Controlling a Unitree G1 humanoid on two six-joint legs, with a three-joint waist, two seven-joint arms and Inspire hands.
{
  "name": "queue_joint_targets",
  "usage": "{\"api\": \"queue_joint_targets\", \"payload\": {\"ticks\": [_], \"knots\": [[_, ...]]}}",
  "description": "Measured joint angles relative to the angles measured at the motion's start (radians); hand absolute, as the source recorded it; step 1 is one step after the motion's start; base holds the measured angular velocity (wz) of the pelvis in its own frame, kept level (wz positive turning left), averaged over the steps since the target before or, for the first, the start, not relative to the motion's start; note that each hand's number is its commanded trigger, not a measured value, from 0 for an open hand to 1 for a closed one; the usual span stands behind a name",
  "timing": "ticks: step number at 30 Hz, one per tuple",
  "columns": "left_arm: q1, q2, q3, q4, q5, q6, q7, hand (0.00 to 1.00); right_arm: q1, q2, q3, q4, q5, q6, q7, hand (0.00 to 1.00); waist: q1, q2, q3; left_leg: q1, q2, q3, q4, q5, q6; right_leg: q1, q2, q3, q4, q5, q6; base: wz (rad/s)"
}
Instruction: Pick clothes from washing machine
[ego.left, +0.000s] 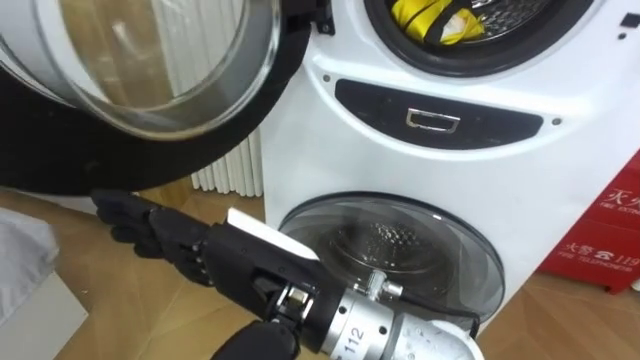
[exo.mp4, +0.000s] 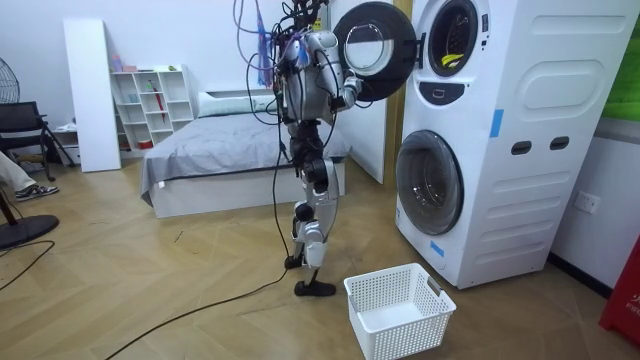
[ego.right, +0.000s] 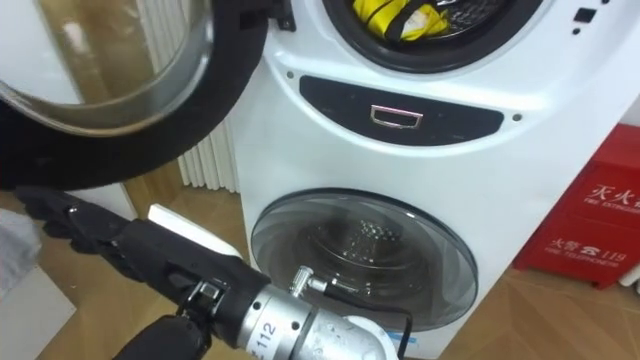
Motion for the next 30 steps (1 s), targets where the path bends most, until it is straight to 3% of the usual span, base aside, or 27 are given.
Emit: {"api": "queue_joint_targets", "payload": {"ticks": [8, 16, 30], "knots": [[0.000, -0.002, 0.000, 0.000, 0.000, 0.010, 0.000, 0.00, 0.000, -0.001, -0.001, 0.000, 0.000, 0.016, 0.013, 0.00, -0.008, 0.006, -0.0036, 0.001, -0.001, 0.001, 0.004, 0.000, 0.000, -0.001, -0.001, 0.001, 0.000, -0.002, -0.001, 0.00], [0.000, -0.002, 0.001, -0.007, -0.001, -0.002, 0.000, 0.00, 0.026, -0.015, -0.005, 0.000, -0.028, 0.016, 0.020, 0.00, -0.051, 0.007, -0.0040, 0.001, -0.001, 0.015, 0.005, 0.000, 0.000, -0.002, -0.004, 0.002, -0.001, -0.002, 0.000, 0.00], [0.003, -0.002, 0.001, 0.003, -0.001, -0.014, 0.000, 0.00, 0.068, -0.017, -0.013, 0.000, -0.046, 0.015, 0.038, 0.00, -0.052, 0.010, -0.0036, 0.001, -0.001, 0.015, 0.012, 0.000, 0.000, 0.000, -0.004, 0.003, 0.001, -0.003, -0.001, 0.00]]}}
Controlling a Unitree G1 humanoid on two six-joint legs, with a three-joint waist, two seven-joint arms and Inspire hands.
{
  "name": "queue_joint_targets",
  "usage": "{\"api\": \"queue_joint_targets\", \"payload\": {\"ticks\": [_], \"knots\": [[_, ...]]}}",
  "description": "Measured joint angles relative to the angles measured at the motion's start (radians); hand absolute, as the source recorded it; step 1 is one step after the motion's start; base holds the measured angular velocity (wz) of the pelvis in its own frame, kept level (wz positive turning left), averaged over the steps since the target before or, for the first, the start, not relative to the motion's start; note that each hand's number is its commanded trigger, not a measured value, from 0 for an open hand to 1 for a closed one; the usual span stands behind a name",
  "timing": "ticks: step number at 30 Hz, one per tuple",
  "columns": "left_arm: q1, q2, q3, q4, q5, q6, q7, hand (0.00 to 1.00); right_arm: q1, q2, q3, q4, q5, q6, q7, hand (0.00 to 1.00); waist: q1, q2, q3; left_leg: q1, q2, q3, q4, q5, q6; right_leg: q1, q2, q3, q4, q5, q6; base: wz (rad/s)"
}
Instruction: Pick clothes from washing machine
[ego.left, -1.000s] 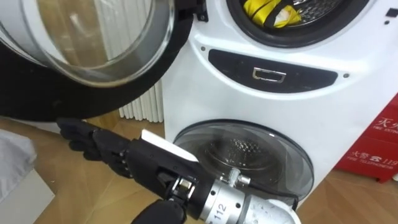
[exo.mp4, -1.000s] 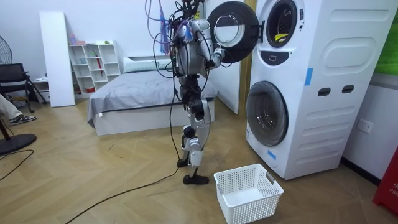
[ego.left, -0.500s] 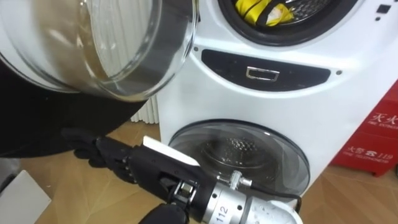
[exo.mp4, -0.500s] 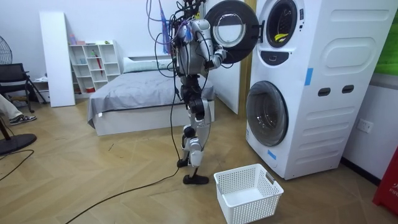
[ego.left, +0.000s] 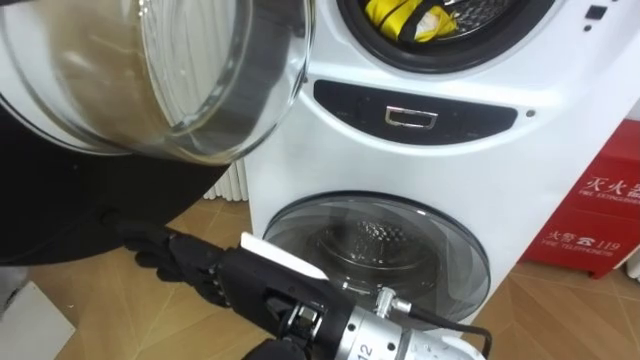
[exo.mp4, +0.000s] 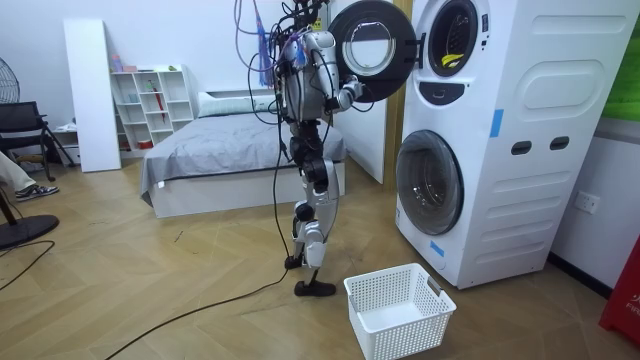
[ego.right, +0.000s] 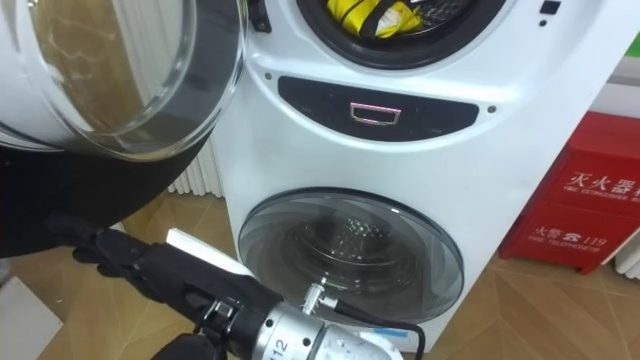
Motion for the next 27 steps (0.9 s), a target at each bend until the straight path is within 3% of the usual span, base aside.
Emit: {"api": "queue_joint_targets", "payload": {"ticks": [5, 8, 11, 16, 22, 27], "knots": [[0.002, 0.000, 0.006, 0.004, 0.000, 0.000, 0.000, 0.00, 0.021, -0.002, -0.003, 0.006, -0.009, 0.000, 0.000, 0.00, -0.003, 0.000, 0.0001, 0.000, 0.000, 0.000, -0.001, 0.000, 0.000, 0.000, 0.001, 0.001, -0.001, 0.000, 0.000, 0.00], [0.005, -0.001, 0.027, 0.004, 0.000, 0.000, 0.000, 0.00, 0.040, -0.023, -0.022, 0.011, -0.038, 0.000, 0.000, 0.00, -0.005, 0.000, 0.0004, 0.000, 0.000, 0.003, -0.003, 0.000, 0.000, 0.000, 0.001, 0.003, -0.002, 0.000, 0.000, 0.00], [0.023, -0.004, 0.067, 0.002, 0.000, -0.003, 0.000, 0.00, 0.081, -0.042, -0.083, 0.012, -0.087, 0.000, -0.009, 0.00, -0.012, -0.002, -0.0012, 0.004, 0.000, 0.011, -0.005, 0.000, 0.000, 0.001, 0.001, 0.011, -0.002, -0.001, 0.001, -0.03], [0.045, -0.007, 0.140, 0.028, 0.000, 0.002, 0.000, 0.00, 0.159, -0.092, -0.270, 0.024, -0.211, -0.001, -0.070, 0.00, -0.064, -0.012, -0.0068, 0.012, -0.003, 0.015, -0.011, 0.001, 0.002, 0.003, 0.000, 0.025, -0.003, -0.002, 0.002, -0.03], [0.051, -0.015, 0.217, 0.039, -0.008, 0.013, 0.003, 0.00, 0.203, -0.097, -0.413, 0.099, -0.355, 0.004, -0.182, 0.00, -0.103, -0.018, -0.0087, 0.033, -0.004, 0.031, -0.013, 0.001, 0.002, 0.016, 0.001, 0.050, -0.004, -0.003, 0.004, -0.10], [0.043, -0.018, 0.237, 0.039, -0.007, 0.014, 0.005, 0.00, 0.192, -0.100, -0.478, 0.097, -0.433, 0.011, -0.239, 0.00, -0.110, -0.022, -0.0107, 0.038, -0.005, 0.028, -0.014, 0.001, 0.002, 0.017, 0.002, 0.057, 0.000, -0.003, 0.004, -0.01]]}}
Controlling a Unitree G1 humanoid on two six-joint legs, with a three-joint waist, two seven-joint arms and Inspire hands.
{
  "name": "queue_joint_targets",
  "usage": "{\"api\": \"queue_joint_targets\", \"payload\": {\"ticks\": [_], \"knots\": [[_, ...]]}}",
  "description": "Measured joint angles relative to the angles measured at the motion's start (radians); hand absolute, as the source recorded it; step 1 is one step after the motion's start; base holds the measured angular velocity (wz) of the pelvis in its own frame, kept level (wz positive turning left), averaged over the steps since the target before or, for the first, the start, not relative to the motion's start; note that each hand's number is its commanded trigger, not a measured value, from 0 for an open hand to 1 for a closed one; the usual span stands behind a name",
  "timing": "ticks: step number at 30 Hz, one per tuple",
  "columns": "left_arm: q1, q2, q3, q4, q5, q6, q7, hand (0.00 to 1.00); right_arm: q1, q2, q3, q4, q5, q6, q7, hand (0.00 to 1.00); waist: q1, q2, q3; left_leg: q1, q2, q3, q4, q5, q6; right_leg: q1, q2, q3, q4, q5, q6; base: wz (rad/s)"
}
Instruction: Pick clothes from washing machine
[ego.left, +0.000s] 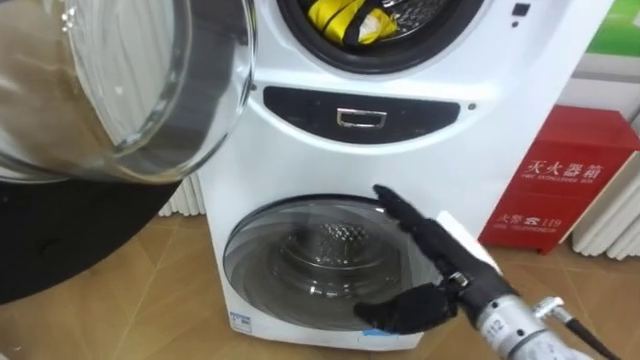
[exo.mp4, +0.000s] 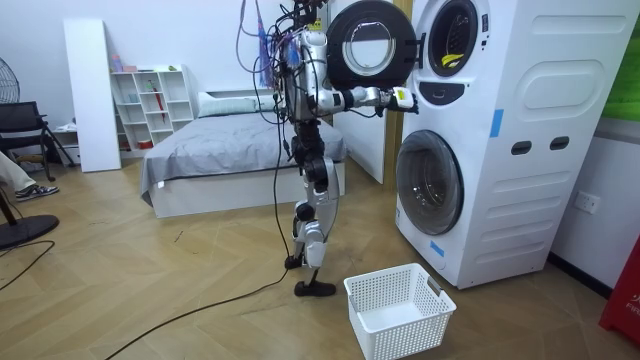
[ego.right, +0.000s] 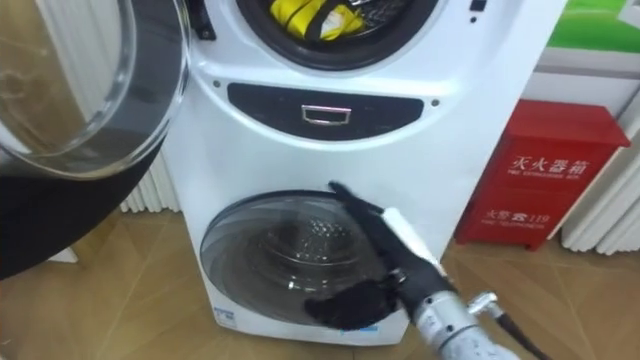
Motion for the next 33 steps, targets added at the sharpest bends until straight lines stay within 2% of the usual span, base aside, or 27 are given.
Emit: {"api": "queue_joint_targets", "payload": {"ticks": [2, 5, 7, 10, 16, 22, 25, 31, 32, 33], "knots": [[-0.001, -0.001, 0.000, 0.000, -0.002, 0.000, 0.008, 0.00, -0.017, 0.000, -0.021, -0.002, 0.011, 0.002, -0.015, 0.00, 0.000, -0.001, 0.0001, 0.000, 0.000, 0.000, 0.000, 0.000, 0.000, 0.000, 0.000, 0.000, 0.001, 0.000, 0.000, 0.00], [0.002, -0.005, -0.001, 0.000, -0.002, 0.001, 0.037, 0.00, -0.092, 0.000, -0.048, -0.002, 0.088, 0.011, -0.057, 0.00, -0.001, -0.002, 0.0014, 0.001, 0.001, 0.001, 0.000, 0.000, 0.000, 0.000, 0.001, 0.001, 0.002, 0.000, 0.000, 0.00], [0.003, -0.004, 0.000, 0.000, -0.002, 0.001, 0.049, 0.00, -0.158, 0.000, -0.062, -0.002, 0.125, 0.011, -0.093, 0.00, 0.002, -0.010, 0.0045, 0.000, 0.002, 0.002, 0.000, 0.000, 0.000, 0.000, 0.002, 0.000, 0.000, 0.000, 0.000, 0.00], [0.022, -0.004, 0.001, 0.002, -0.001, 0.001, 0.048, 0.00, -0.223, 0.000, -0.062, -0.003, 0.169, 0.010, -0.118, 0.00, 0.003, -0.023, 0.0038, 0.000, 0.002, 0.002, 0.001, 0.000, 0.000, 0.000, 0.002, -0.003, -0.002, -0.001, -0.001, 0.01], [0.039, -0.005, 0.021, 0.000, 0.000, 0.015, 0.038, 0.00, -0.264, 0.000, -0.061, -0.002, 0.227, 0.010, -0.136, 0.00, 0.008, -0.035, 0.0014, -0.002, 0.003, 0.002, 0.001, 0.000, 0.000, 0.000, 0.002, -0.007, 0.000, -0.001, -0.001, 0.04], [0.036, -0.006, 0.018, 0.000, 0.000, 0.031, 0.038, 0.00, -0.303, -0.011, -0.062, 0.006, 0.372, 0.011, -0.168, 0.00, 0.006, -0.021, 0.0109, -0.004, 0.006, 0.001, 0.000, 0.000, 0.000, 0.001, 0.003, -0.010, 0.003, -0.001, -0.001, 0.00], [0.033, -0.008, 0.019, -0.001, 0.007, 0.031, 0.038, 0.00, -0.304, -0.012, -0.062, 0.006, 0.405, 0.011, -0.181, 0.00, 0.006, -0.019, 0.0117, -0.006, 0.005, 0.002, 0.001, -0.001, 0.001, 0.001, 0.003, -0.009, 0.001, -0.001, -0.002, 0.00], [0.036, -0.011, 0.019, -0.001, 0.010, 0.033, 0.038, 0.00, -0.328, -0.012, -0.071, 0.006, 0.404, 0.011, -0.227, 0.00, 0.004, -0.015, 0.0094, -0.005, 0.004, 0.002, 0.004, -0.002, 0.002, -0.002, 0.002, -0.008, 0.001, -0.001, -0.002, 0.00], [0.037, -0.012, 0.019, -0.001, 0.011, 0.036, 0.038, 0.00, -0.334, -0.012, -0.071, 0.006, 0.400, 0.011, -0.232, 0.00, 0.004, -0.013, 0.0080, -0.004, 0.004, 0.002, 0.004, -0.002, 0.002, -0.002, 0.002, -0.008, 0.001, -0.001, -0.002, 0.00], [0.037, -0.015, 0.019, -0.001, 0.018, 0.040, 0.038, 0.00, -0.345, -0.012, -0.071, 0.005, 0.392, 0.010, -0.241, 0.00, 0.004, -0.007, 0.0025, -0.004, 0.004, 0.003, 0.004, -0.002, 0.002, -0.002, 0.002, -0.008, 0.001, -0.001, -0.002, 0.00]]}}
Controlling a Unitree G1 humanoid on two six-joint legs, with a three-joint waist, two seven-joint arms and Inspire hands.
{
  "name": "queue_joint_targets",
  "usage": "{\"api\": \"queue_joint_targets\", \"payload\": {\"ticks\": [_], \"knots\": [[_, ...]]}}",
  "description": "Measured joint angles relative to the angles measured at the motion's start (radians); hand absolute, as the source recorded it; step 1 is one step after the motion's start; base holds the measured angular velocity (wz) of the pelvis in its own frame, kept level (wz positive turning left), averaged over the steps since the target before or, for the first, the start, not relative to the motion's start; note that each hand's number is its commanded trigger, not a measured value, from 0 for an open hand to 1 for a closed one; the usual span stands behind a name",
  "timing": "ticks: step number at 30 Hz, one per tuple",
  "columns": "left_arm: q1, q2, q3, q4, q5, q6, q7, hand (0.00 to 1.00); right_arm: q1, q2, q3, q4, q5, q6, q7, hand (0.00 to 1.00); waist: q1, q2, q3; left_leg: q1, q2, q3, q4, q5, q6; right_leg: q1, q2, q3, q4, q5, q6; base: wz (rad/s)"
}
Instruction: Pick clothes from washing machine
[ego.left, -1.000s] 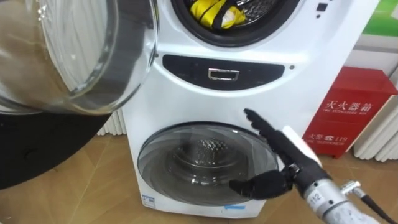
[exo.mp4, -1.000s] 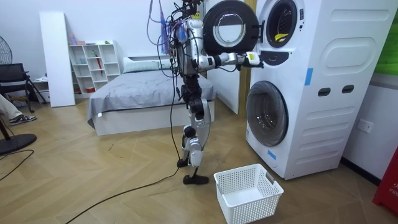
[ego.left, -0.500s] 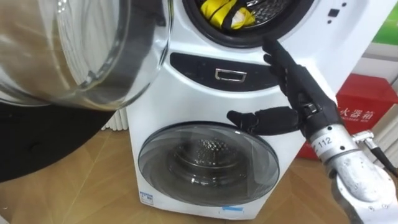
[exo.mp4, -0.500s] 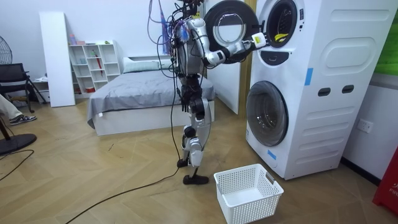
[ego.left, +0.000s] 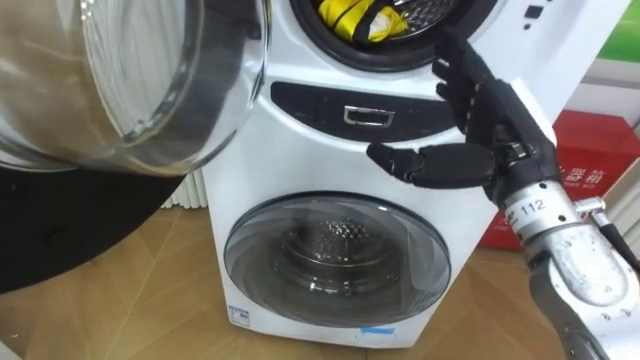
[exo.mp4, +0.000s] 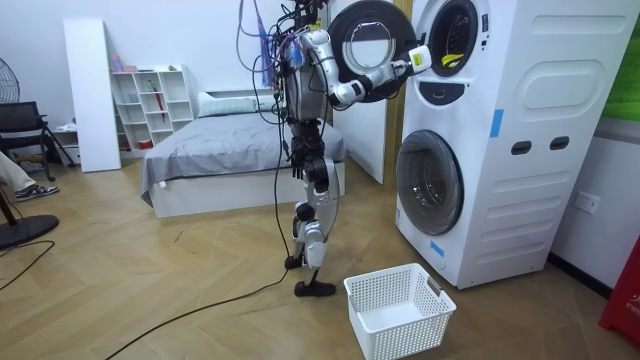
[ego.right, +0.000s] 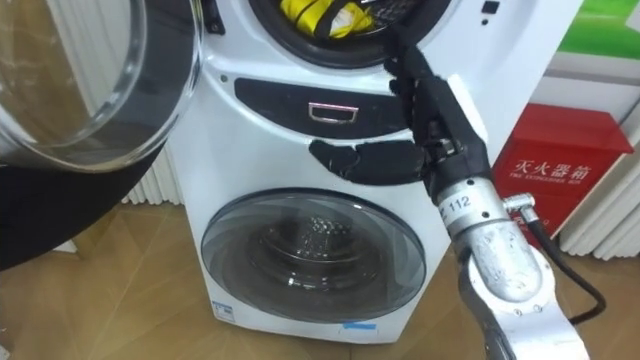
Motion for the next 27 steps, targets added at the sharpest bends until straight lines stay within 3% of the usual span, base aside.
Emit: {"api": "queue_joint_targets", "payload": {"ticks": [3, 8, 17, 23, 26, 27], "knots": [[0.001, -0.006, 0.000, 0.000, 0.019, 0.002, 0.000, 0.00, -0.022, 0.000, 0.000, 0.000, -0.010, 0.000, -0.019, 0.00, 0.001, 0.012, -0.0074, 0.003, 0.001, -0.001, 0.000, 0.000, 0.000, 0.002, 0.001, 0.000, 0.002, 0.000, 0.000, 0.00], [0.005, -0.011, -0.001, 0.000, 0.029, 0.002, 0.000, 0.00, -0.029, 0.000, -0.001, 0.000, -0.010, -0.001, -0.041, 0.00, 0.001, 0.012, -0.0067, 0.005, 0.003, -0.001, 0.000, 0.000, 0.000, 0.003, 0.001, -0.001, 0.005, 0.000, 0.000, 0.00], [0.005, -0.009, -0.001, 0.001, 0.027, 0.002, 0.000, 0.00, -0.030, -0.004, -0.001, 0.000, 0.081, -0.002, -0.071, 0.00, 0.005, 0.000, 0.0037, 0.003, 0.000, -0.003, 0.010, 0.000, 0.000, 0.005, -0.004, -0.002, 0.017, -0.006, -0.003, 0.01], [0.013, 0.004, -0.002, 0.004, 0.025, -0.005, 0.005, 0.00, -0.038, -0.006, 0.010, 0.002, 0.119, -0.013, -0.094, 0.00, 0.035, -0.019, 0.0097, -0.004, 0.002, -0.004, 0.034, 0.000, -0.001, 0.005, 0.000, -0.003, 0.022, -0.013, -0.008, 0.04], [0.016, 0.003, -0.001, 0.005, 0.026, -0.004, 0.008, 0.00, -0.039, -0.006, 0.013, 0.002, 0.115, -0.014, -0.088, 0.00, 0.059, -0.031, 0.0096, -0.046, 0.004, -0.008, 0.136, -0.023, -0.010, -0.003, 0.000, -0.002, 0.063, -0.043, -0.014, 0.09], [0.017, 0.003, -0.001, 0.005, 0.025, -0.004, 0.008, 0.00, -0.039, -0.006, 0.014, 0.003, 0.114, -0.014, -0.086, 0.00, 0.070, -0.030, 0.0108, -0.080, 0.012, -0.008, 0.242, -0.049, -0.013, -0.010, -0.001, 0.001, 0.093, -0.069, -0.019, 0.00]]}}
